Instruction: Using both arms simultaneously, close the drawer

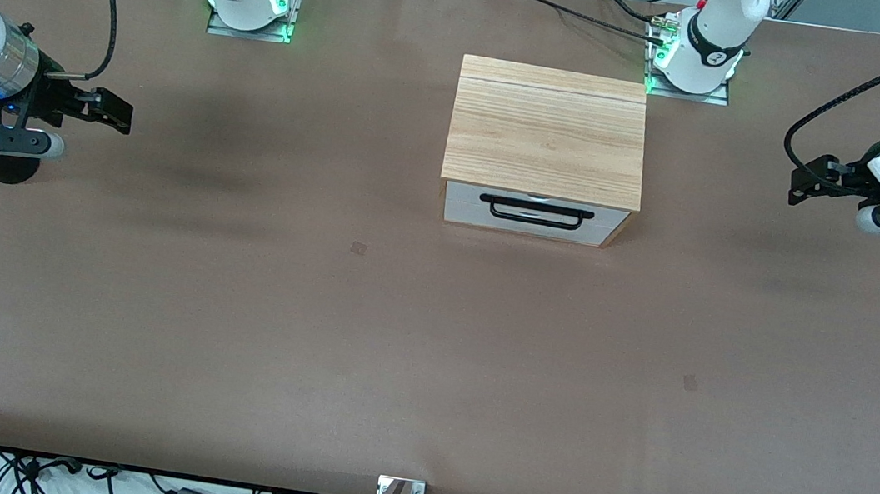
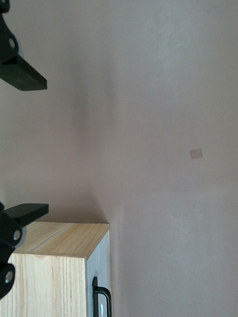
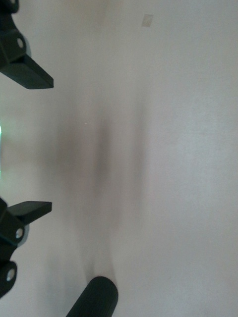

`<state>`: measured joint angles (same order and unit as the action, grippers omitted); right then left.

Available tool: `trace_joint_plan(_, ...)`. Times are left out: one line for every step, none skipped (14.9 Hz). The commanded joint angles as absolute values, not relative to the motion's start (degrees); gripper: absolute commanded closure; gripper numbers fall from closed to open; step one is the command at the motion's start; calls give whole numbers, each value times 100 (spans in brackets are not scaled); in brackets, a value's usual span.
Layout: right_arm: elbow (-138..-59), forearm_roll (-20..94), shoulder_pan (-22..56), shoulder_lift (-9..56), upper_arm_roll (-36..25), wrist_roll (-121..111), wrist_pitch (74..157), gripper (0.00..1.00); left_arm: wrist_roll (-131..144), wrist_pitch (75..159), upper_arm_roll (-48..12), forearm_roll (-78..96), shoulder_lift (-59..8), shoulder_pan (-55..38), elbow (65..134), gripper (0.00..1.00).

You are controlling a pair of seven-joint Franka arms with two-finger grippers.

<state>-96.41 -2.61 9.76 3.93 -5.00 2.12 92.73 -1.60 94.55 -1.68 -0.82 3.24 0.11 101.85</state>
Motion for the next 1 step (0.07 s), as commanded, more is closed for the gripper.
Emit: trace_joint_plan(-10456, -246, 861, -147, -413, 281, 10165, 0, -185, 9343, -193, 26, 325, 44, 10037, 0)
